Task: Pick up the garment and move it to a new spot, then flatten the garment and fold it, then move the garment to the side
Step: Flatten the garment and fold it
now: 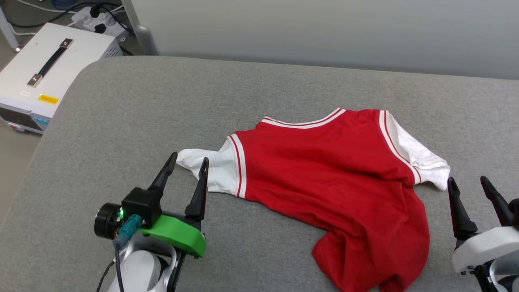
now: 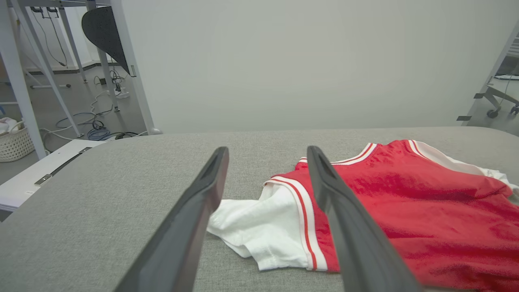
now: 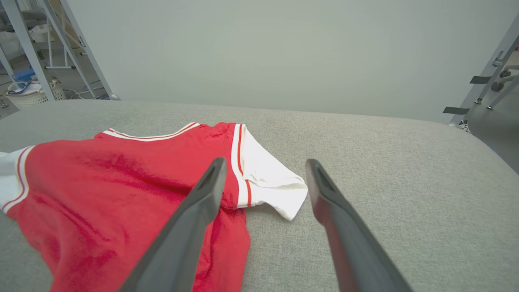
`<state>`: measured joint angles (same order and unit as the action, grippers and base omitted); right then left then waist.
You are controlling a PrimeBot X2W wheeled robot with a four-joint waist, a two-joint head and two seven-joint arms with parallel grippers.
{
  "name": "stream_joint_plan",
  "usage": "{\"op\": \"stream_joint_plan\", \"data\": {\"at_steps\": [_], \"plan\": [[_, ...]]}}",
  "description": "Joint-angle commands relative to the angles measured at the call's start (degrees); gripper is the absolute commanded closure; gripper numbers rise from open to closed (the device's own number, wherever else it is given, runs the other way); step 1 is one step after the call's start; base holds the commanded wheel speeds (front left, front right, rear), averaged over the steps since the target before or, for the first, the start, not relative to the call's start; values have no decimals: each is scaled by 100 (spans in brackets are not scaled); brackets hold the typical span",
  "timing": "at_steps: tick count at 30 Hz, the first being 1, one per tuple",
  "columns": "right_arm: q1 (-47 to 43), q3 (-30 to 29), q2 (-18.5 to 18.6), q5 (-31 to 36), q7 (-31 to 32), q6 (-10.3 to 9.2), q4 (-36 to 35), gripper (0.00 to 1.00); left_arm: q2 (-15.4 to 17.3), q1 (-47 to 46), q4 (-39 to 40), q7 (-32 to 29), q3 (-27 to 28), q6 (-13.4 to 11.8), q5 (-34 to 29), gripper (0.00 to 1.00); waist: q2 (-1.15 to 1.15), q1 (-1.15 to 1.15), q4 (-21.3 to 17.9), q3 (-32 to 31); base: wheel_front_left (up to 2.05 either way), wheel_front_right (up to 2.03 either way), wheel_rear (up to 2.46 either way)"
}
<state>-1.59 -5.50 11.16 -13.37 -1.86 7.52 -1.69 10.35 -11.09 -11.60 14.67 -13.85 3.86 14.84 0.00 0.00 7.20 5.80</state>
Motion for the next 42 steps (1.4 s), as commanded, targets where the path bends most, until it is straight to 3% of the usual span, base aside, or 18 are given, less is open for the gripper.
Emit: {"op": "stream_joint_plan", "data": {"at_steps": [1, 10, 16, 22, 31, 32, 33, 34, 35, 42], "plan": [[85, -30, 60, -41, 192, -3, 27, 0, -33, 184, 70, 30, 42, 34, -90, 0, 0, 0, 112, 97, 0, 0, 0], [1262, 3, 606, -223, 2207, -3, 554, 0, -208, 194, 229, 32, 57, 192, -318, 0, 0, 0, 451, 473, 0, 0, 0], [1956, 9, 729, -319, 3355, -3, 1201, 0, -331, 100, 165, 32, 49, 261, -363, 0, 0, 0, 686, 681, 0, 0, 0], [2369, 23, 864, -180, 3748, -3, 1576, 0, -419, 8, 113, 32, 104, 301, -374, 0, 0, 0, 862, 905, 0, 0, 0], [2582, 271, 1070, -88, 3765, -3, 1981, 0, -509, -63, 45, 32, 171, 336, -419, 0, 0, 0, 935, 1040, 0, 0, 0], [2580, 296, 1085, -71, 3760, -3, 2013, 11, -516, -67, 37, 32, 176, 338, -423, 0, 0, 0, 931, 1040, 0, 0, 0], [2584, 308, 1089, -66, 3745, -3, 2045, 61, -524, -70, 26, 32, 183, 340, -428, 0, 0, 0, 922, 1043, 0, 0, 0], [2590, 304, 1082, -65, 3729, -3, 2068, 89, -529, -74, 16, 32, 189, 342, -432, 0, 0, 0, 914, 1041, 0, 0, 0], [2594, 307, 1075, -65, 3703, -3, 2090, 100, -535, -78, 1, 32, 190, 345, -438, 0, 0, 0, 900, 1034, 0, 0, 0], [2501, 274, 976, -225, 3512, -3, 2091, 100, -556, -39, -120, 32, 152, 355, -461, 0, 0, 0, 764, 818, 0, 0, 0]]}}
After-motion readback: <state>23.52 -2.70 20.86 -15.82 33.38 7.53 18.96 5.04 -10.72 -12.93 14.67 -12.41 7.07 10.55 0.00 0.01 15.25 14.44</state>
